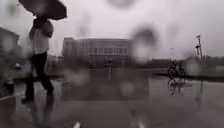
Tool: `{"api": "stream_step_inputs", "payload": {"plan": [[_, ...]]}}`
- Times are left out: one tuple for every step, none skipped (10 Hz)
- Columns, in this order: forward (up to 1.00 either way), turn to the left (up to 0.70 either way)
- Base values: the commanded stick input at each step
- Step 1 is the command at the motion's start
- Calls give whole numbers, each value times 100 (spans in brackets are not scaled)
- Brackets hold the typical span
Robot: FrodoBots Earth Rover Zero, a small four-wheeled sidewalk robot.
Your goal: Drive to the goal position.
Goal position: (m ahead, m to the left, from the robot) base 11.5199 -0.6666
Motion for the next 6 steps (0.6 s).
{"api": "stream_step_inputs", "payload": {"plan": [[70,1],[70,1],[70,1],[70,1],[70,1],[70,1]]}}
